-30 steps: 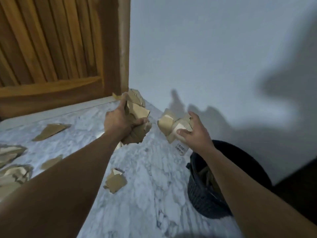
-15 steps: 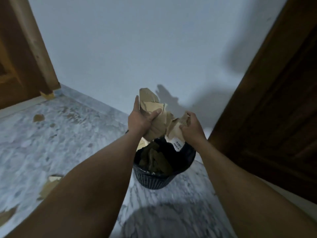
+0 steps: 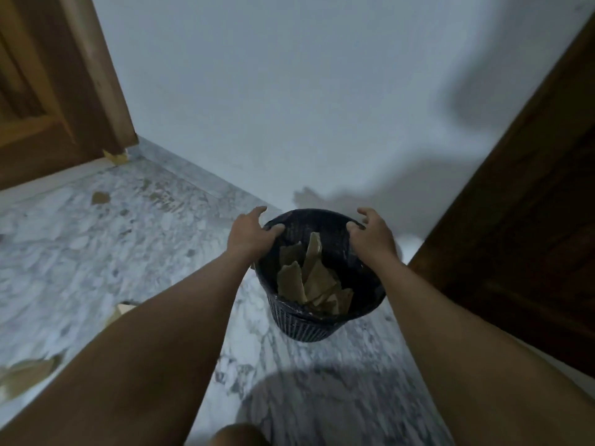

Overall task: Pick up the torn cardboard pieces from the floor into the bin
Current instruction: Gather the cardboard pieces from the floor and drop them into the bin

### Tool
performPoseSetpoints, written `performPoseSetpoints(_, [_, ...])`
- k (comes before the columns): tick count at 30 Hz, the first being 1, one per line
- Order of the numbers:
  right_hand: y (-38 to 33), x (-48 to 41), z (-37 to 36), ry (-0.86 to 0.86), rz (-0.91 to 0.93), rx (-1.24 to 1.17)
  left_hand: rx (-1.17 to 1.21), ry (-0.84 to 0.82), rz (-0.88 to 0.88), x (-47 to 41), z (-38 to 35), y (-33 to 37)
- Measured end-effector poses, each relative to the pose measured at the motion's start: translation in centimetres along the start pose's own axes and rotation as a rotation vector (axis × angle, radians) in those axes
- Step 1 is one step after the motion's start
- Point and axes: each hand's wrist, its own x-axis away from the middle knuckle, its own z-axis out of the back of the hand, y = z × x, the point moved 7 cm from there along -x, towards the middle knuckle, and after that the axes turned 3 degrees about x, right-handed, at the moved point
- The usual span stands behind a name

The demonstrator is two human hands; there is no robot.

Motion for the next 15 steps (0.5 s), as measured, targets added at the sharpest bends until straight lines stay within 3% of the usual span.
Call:
performPoseSetpoints(6, [7.1, 0.9, 0.0, 0.052, -0.1, 0.331, 0.057, -0.15, 0.17, 1.0, -4.8, -6.2])
performPoseSetpoints(10, [11.5, 2.9, -1.8, -0.068, -0.313, 0.093, 0.178, -0.161, 0.196, 1.6, -6.5, -7.6])
performPoseSetpoints(15, [9.9, 2.1, -4.1, -0.03, -0.256, -0.019, 0.229, -0.144, 0.187, 0.7, -3.8, -8.7])
